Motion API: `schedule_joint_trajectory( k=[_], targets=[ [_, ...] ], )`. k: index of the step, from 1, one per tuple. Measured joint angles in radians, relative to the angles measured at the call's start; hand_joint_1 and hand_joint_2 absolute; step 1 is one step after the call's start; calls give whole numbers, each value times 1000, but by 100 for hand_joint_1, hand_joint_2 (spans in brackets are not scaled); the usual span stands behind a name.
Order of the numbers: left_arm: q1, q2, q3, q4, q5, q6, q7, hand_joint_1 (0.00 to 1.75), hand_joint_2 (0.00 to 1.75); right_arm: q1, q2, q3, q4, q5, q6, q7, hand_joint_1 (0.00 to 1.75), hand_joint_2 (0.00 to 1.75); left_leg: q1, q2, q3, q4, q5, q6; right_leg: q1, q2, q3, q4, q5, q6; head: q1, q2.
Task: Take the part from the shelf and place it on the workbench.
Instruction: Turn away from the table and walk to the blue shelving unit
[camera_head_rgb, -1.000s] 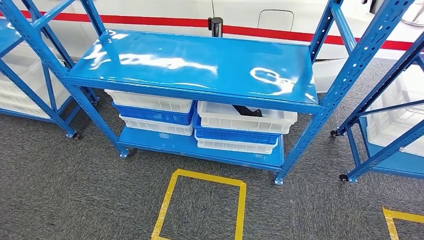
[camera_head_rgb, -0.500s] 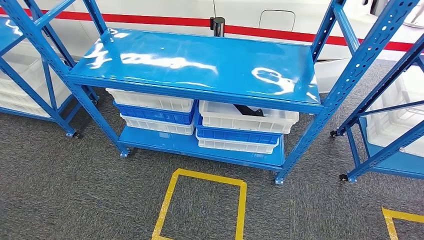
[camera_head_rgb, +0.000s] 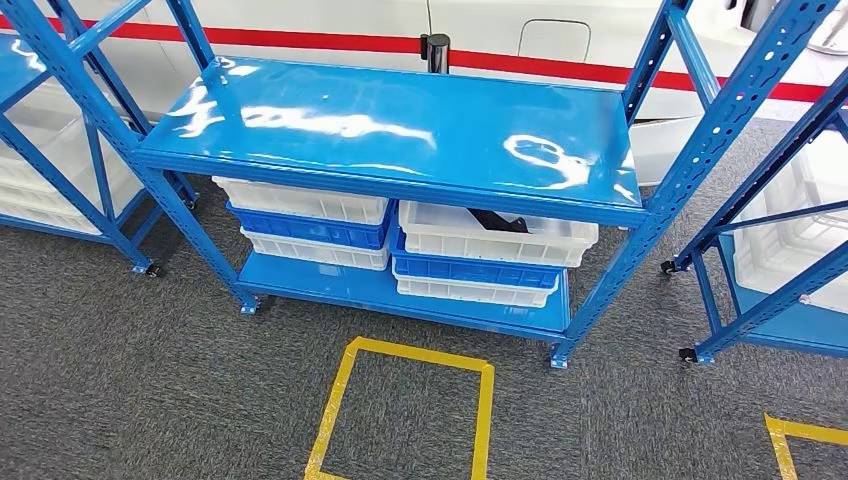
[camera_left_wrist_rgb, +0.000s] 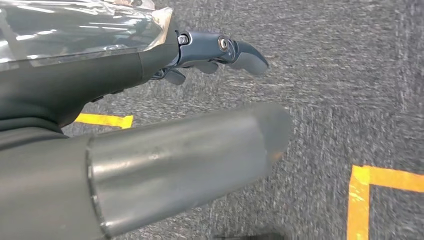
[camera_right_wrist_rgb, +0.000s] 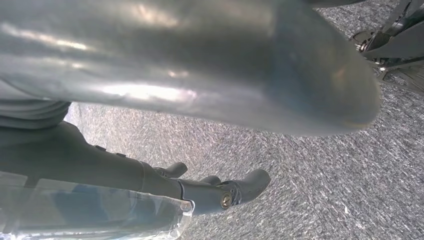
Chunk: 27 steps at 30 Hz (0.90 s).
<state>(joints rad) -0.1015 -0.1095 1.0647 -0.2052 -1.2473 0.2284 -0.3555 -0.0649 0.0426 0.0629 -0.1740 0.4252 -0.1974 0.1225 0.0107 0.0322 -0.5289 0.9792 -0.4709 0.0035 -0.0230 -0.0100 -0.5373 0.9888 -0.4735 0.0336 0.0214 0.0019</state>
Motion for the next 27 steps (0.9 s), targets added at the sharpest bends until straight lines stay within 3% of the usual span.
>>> schedule_joint_trajectory(
  k=[4,7,10,12,14,15,16,17,19,20,21,23,25,27],
  targets=[
    [0,1,0,0,1,-21,-13,0,0,0,1,0,0,0,1,0,0,0,0,0,-2,4,-2,3,-5,0,1,-1,1,2,0,0],
    [0,4,0,0,2,-31,-22,0,0,0,4,0,0,0,1,0,0,0,-1,-1,-7,12,-6,15,-13,0,1,-3,4,7,0,0],
    [0,5,0,0,2,-32,-25,0,0,-1,4,0,0,0,1,0,0,0,5,1,2,-15,10,29,-4,1,-3,0,1,14,0,0],
    [-1,3,0,0,3,-32,-26,0,0,-2,3,0,0,0,1,0,0,0,13,5,11,-38,25,37,1,4,-40,74,-39,5,3,0],
    [-1,3,0,0,3,-32,-26,0,0,-1,2,0,0,0,1,0,0,0,13,7,9,-40,28,39,-2,7,-102,204,-95,-1,5,0],
    [-1,2,0,0,3,-32,-26,0,0,1,1,0,0,0,1,1,0,0,13,7,7,-40,28,38,-4,7,-125,253,-111,2,5,0],
    [0,2,0,0,3,-33,-26,0,0,2,0,0,0,0,1,1,0,0,14,6,6,-38,27,35,-7,7,-131,269,-112,11,5,0],
    [0,1,0,1,3,-33,-26,0,0,3,-1,0,0,0,1,1,0,0,17,5,6,-35,26,30,-11,7,-119,245,-97,23,5,0],
    [0,0,0,1,3,-33,-26,0,0,3,-3,0,0,0,1,2,0,0,26,5,3,-21,18,13,-21,3,-48,111,-43,49,5,0],
    [0,1,0,1,3,-33,-26,0,0,3,-2,0,0,0,1,2,0,0,28,5,1,-10,10,2,-23,2,-19,53,-25,51,6,0],
    [-1,2,0,0,3,-32,-27,0,0,2,-1,0,0,0,1,2,0,0,28,5,-2,0,4,-8,-22,2,-2,21,-17,44,6,0],
    [-2,4,0,0,4,-32,-28,0,0,1,0,0,0,1,0,2,0,0,26,5,-5,8,-3,-19,-17,6,-4,20,-19,18,5,0],
    [-2,4,0,1,8,-32,-28,0,0,2,-1,0,0,4,0,2,0,0,32,0,-7,17,-11,-23,-15,9,-5,26,-19,-1,2,0],
    [-2,4,0,1,11,-32,-28,0,0,3,0,0,0,5,0,2,0,0,35,-13,-38,83,-56,-24,-13,11,-3,25,-17,-11,1,0]
  ],
)
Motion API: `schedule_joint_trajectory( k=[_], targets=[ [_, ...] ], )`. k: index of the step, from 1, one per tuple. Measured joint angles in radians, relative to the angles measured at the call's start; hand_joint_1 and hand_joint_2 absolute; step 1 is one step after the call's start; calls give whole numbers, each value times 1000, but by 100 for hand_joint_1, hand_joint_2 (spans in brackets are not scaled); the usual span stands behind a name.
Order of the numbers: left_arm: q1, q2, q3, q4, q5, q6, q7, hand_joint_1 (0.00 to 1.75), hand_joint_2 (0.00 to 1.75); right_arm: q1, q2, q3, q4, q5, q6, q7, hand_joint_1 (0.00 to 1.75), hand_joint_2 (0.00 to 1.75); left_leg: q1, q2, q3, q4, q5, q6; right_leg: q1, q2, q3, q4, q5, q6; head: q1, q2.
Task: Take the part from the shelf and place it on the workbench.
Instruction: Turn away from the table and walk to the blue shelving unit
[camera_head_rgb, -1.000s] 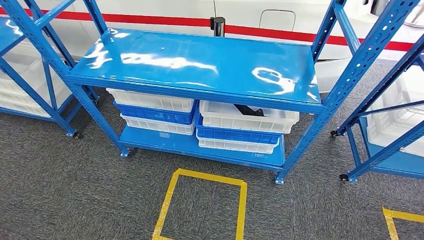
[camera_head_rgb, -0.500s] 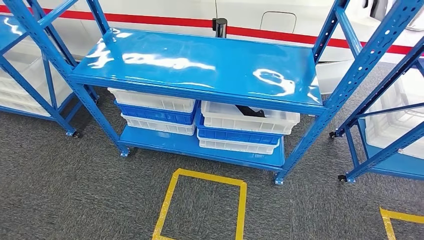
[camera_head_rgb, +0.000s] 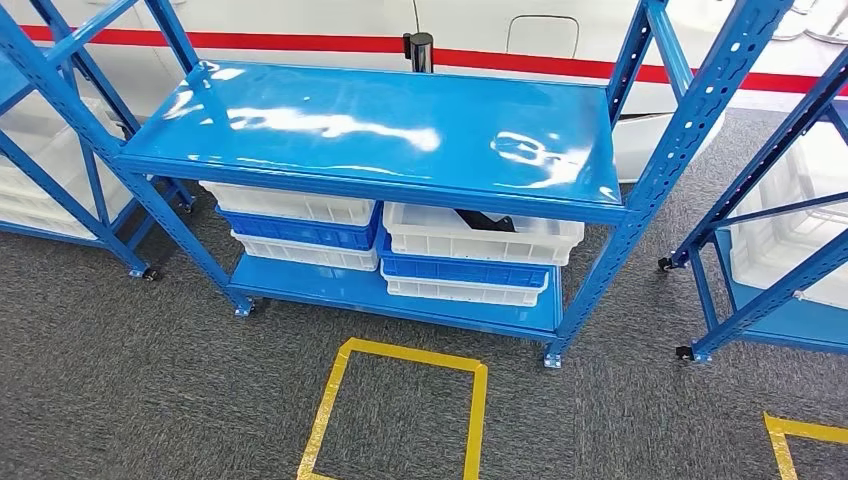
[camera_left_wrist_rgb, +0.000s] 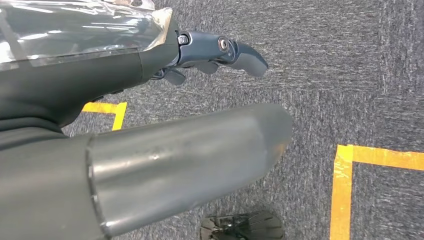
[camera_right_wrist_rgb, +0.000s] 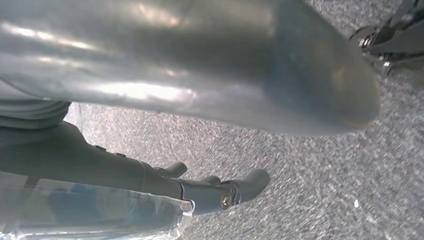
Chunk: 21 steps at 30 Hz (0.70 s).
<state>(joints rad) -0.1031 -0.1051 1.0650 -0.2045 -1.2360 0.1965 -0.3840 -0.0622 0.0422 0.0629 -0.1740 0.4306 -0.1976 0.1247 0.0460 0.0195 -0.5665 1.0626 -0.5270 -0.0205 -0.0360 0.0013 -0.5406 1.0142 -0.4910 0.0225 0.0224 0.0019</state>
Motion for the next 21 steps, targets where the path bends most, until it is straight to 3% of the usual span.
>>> schedule_joint_trajectory(
  k=[2,3,4,5,8,10,14,16,18,19,20,21],
  targets=[
    [1,1,0,0,2,0,0,0,0,0,0,0,0,0,0,0,0,0,-5,-10,-70,140,-69,3,8,1,-1,0,-1,-4,-1,0],
    [2,2,0,0,2,0,0,0,0,0,0,0,0,0,0,0,0,0,-8,-11,-104,203,-90,7,13,2,-1,0,-2,-7,-1,0],
    [3,2,0,0,3,0,0,0,0,1,0,0,0,1,0,0,0,0,-12,-12,-125,235,-91,14,19,4,-1,0,-3,-10,-1,0],
    [4,2,0,0,3,0,0,0,0,1,0,0,0,1,0,0,0,0,-17,-12,-126,226,-71,24,24,6,1,0,-4,-13,-1,0],
    [4,4,0,0,3,1,0,0,0,-2,2,0,0,3,0,0,0,0,-40,-20,-45,40,30,72,38,14,7,0,-6,-18,0,0],
    [3,6,0,0,3,1,-1,0,0,-3,4,0,0,4,0,0,0,0,-53,-19,-15,-31,51,90,39,17,6,-1,-8,-17,0,0],
    [3,6,0,0,5,2,-2,0,0,-4,5,0,0,6,0,1,0,0,-55,-13,1,-65,63,84,39,13,0,6,-15,-6,0,0],
    [3,5,0,0,5,2,-2,0,0,-4,4,0,0,6,0,1,0,0,-49,-9,14,-83,72,79,38,10,-41,85,-51,-6,2,0],
    [3,4,0,0,5,2,-2,0,0,-4,2,0,0,6,0,1,0,0,-49,-6,15,-85,71,80,33,9,-113,216,-99,-7,1,0],
    [3,3,0,0,5,2,-2,0,0,-3,2,0,0,6,0,1,0,0,-49,-5,16,-84,70,79,30,9,-137,256,-107,-2,1,0],
    [3,2,0,0,4,2,-2,0,0,-1,1,0,0,6,-1,1,0,0,-48,-6,17,-84,68,78,27,8,-143,260,-100,7,1,0],
    [3,1,0,0,4,2,-2,0,0,1,0,0,0,6,-1,1,0,0,-46,-6,19,-83,66,76,23,7,-127,223,-77,19,1,0]
  ],
)
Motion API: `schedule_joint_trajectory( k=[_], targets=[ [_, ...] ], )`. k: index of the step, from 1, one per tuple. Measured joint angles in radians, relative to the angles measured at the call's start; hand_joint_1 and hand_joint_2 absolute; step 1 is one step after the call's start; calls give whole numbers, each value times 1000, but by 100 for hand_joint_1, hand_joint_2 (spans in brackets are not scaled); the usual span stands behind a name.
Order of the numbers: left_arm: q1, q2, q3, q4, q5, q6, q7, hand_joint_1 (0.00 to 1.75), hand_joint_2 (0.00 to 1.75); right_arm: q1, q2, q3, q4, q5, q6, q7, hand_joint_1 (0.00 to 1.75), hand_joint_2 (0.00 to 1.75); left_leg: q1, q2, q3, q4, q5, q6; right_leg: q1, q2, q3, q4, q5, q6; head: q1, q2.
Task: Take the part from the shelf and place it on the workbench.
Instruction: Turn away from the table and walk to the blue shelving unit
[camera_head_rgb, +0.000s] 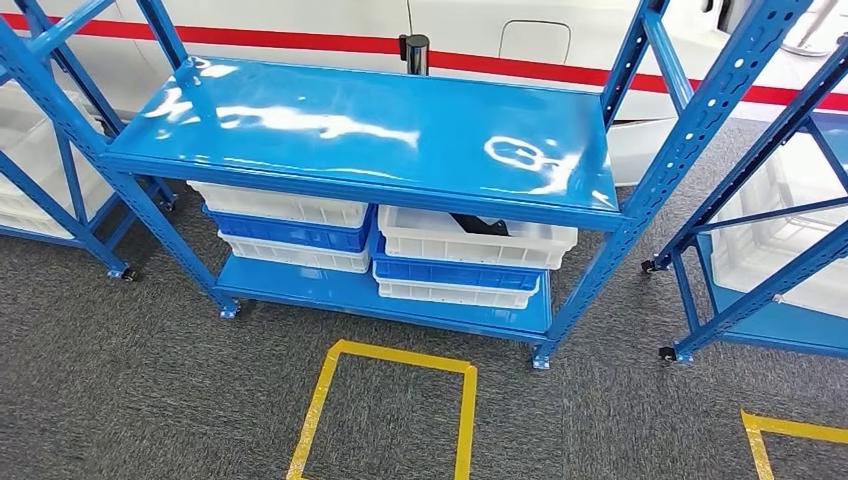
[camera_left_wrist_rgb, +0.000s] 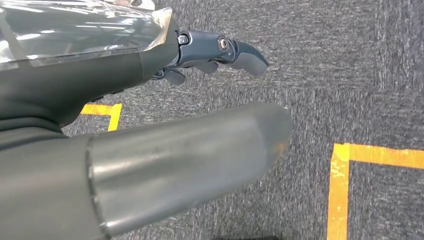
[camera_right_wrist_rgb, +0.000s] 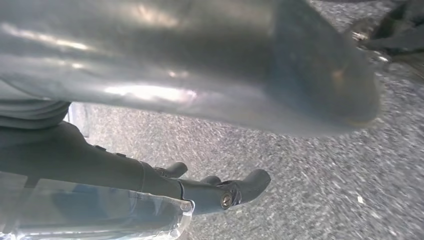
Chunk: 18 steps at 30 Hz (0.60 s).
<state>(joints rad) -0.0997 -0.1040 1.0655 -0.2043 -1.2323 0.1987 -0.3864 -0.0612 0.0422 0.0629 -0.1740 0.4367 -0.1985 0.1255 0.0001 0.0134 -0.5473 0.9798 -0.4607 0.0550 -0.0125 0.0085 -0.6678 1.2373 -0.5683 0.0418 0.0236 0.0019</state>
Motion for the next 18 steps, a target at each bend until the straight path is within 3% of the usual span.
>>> schedule_joint_trajectory(
  k=[2,4,7,9,12,13,14,15,18],
  targets=[
    [0,-1,0,0,-1,0,0,0,0,1,0,0,0,1,-1,0,0,0,2,-1,5,5,-7,-10,-9,-8,65,-137,58,20,0,0],
    [-1,0,0,0,-1,0,0,0,0,-1,1,0,0,3,-1,0,0,0,-2,0,8,12,-18,-23,-13,-13,107,-223,88,13,-1,0],
    [-2,2,0,0,-1,0,-1,0,0,-2,1,0,0,4,-1,0,0,0,-2,1,10,17,-27,-36,-13,-9,114,-231,90,-16,-3,0],
    [-1,1,0,0,-1,0,-1,0,0,-1,0,0,0,4,-1,0,0,0,3,-2,-6,56,-56,-45,-17,-7,118,-233,90,-28,-4,0],
    [0,1,0,0,-2,3,-1,0,0,-1,0,0,0,4,-2,0,0,0,8,-6,-101,243,-149,-58,-15,-7,119,-233,89,-38,-4,0],
    [1,1,0,0,-2,9,2,0,0,-1,1,0,0,5,-3,0,0,0,9,-7,-130,294,-163,-60,-14,-6,119,-233,89,-39,-4,0],
    [2,1,0,0,-2,16,6,0,0,0,1,0,0,5,-6,0,0,0,10,-7,-144,311,-157,-59,-13,-5,120,-233,88,-40,-4,0],
    [2,0,0,0,-2,23,13,0,0,0,0,0,0,6,-10,0,0,0,11,-7,-138,287,-131,-57,-13,-3,122,-233,87,-40,-4,0],
    [1,0,1,0,-2,32,39,0,0,-3,2,0,0,6,-15,0,0,0,10,-11,-50,91,-27,-45,-10,3,129,-233,82,-36,-4,0]
  ],
)
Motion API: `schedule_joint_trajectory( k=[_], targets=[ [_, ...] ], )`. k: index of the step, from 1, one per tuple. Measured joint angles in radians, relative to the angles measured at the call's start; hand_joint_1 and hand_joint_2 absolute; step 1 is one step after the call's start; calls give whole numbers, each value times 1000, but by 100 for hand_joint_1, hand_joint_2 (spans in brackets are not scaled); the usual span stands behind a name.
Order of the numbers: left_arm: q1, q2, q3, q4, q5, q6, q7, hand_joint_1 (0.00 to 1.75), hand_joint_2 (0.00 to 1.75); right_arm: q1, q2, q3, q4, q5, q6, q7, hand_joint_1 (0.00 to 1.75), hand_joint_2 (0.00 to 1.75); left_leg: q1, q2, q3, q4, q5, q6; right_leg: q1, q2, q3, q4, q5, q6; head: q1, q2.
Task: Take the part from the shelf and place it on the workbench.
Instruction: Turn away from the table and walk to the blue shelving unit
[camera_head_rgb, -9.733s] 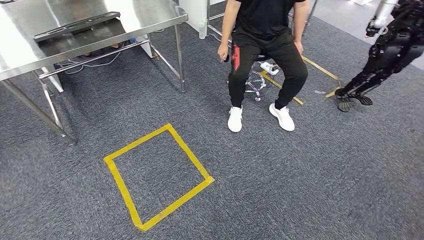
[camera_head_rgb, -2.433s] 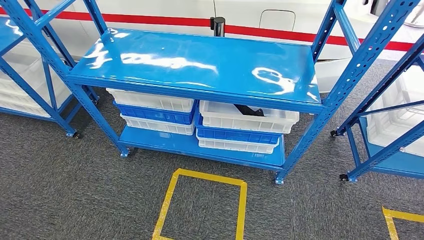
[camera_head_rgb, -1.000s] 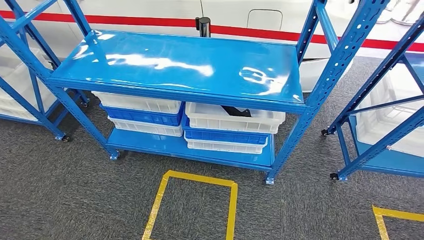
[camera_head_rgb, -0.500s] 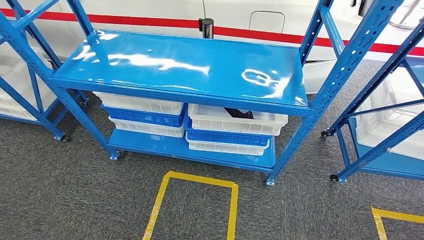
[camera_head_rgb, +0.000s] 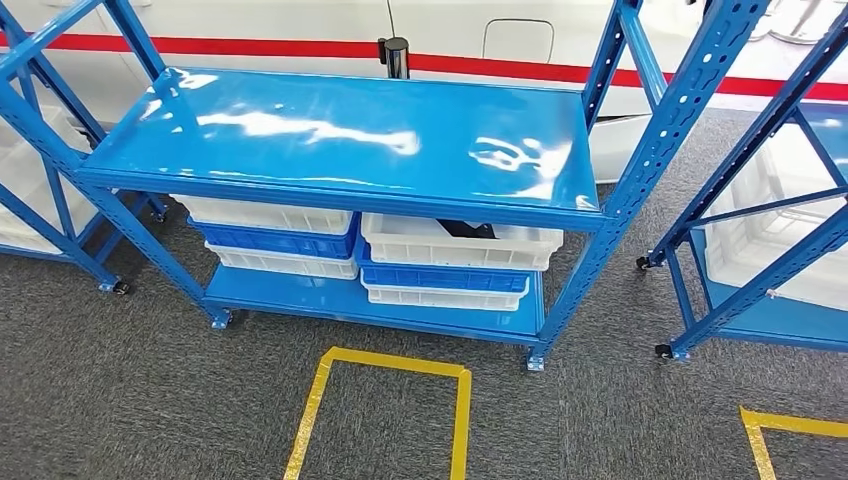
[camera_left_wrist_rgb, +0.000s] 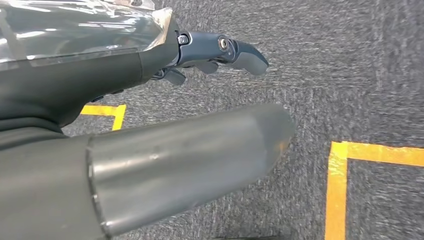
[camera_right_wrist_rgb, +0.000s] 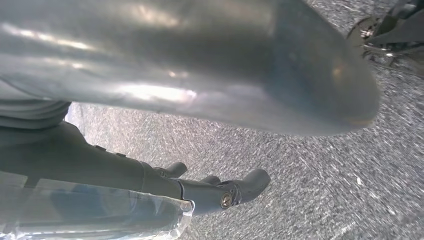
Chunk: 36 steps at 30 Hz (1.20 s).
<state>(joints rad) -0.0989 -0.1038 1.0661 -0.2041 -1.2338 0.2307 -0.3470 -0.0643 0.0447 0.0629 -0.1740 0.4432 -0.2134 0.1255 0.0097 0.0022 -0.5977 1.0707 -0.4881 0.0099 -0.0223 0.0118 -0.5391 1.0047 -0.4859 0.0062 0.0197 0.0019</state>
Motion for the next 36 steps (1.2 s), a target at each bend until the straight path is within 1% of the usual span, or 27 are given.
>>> schedule_joint_trajectory(
  k=[1,2,4,5,6,7,10,13,15,17,19,31,33,36],
  targets=[
    [-1,-1,0,0,0,0,6,0,44,-1,1,0,0,0,1,0,0,0,-1,-2,19,-43,16,2,4,1,0,1,-3,3,0,0],
    [-1,-3,0,0,-1,0,10,0,87,-1,1,0,0,0,2,-1,0,0,-3,-4,28,-62,20,2,9,2,-2,3,-7,4,1,0],
    [-2,-7,0,0,-1,2,17,0,175,0,0,0,0,1,2,-5,0,87,-9,-4,29,-64,22,1,14,1,-6,3,-11,5,1,0],
    [-1,-8,0,0,1,4,20,0,175,1,0,0,0,1,1,-8,0,131,-12,-4,29,-64,21,2,14,1,-7,2,-11,6,1,0],
    [-1,-9,1,0,3,5,23,0,175,1,0,-1,0,2,0,-11,0,175,-16,-5,29,-64,21,6,12,0,-6,0,-10,9,1,0],
    [-1,-9,3,0,6,6,27,0,175,1,1,-1,0,1,-1,-15,0,175,-18,-5,29,-63,21,10,11,0,-4,-1,-9,11,1,0],
    [0,-8,0,0,17,5,37,0,175,4,1,-5,0,-9,4,-18,0,175,-21,-5,29,-63,20,15,9,0,-1,-6,-7,15,1,0],
    [9,-6,-40,-2,68,-3,53,0,175,13,0,-9,-2,-33,15,-18,0,175,-21,-5,29,-63,19,19,9,0,3,-10,-7,19,1,0],
    [18,-2,-75,-6,119,-13,66,0,87,21,-1,-11,-6,-51,24,-19,0,175,-22,-5,29,-63,18,21,8,0,4,-11,-7,21,1,0],
    [28,2,-114,-12,173,-23,79,0,0,29,-2,-12,-12,-70,33,-22,0,87,-23,-5,29,-62,18,21,7,0,5,-11,-7,21,1,0],
    [38,7,-155,-19,226,-33,92,0,0,37,-4,-13,-18,-89,42,-27,0,0,-23,-5,29,-62,18,21,6,0,6,-11,-7,21,1,0],
    [100,34,-429,-67,550,-95,172,0,0,90,-16,-25,-72,-202,96,-58,0,0,-19,-5,32,-63,16,23,6,0,1,-11,-8,22,1,0],
    [106,36,-457,-72,583,-102,180,0,0,95,-17,-27,-77,-214,101,-60,0,0,-19,-5,32,-63,16,22,6,0,1,-11,-8,22,1,0],
    [108,37,-464,-73,591,-104,182,0,0,96,-17,-28,-79,-217,103,-61,0,0,-19,-5,32,-63,16,22,6,0,1,-11,-8,22,1,0]
  ],
)
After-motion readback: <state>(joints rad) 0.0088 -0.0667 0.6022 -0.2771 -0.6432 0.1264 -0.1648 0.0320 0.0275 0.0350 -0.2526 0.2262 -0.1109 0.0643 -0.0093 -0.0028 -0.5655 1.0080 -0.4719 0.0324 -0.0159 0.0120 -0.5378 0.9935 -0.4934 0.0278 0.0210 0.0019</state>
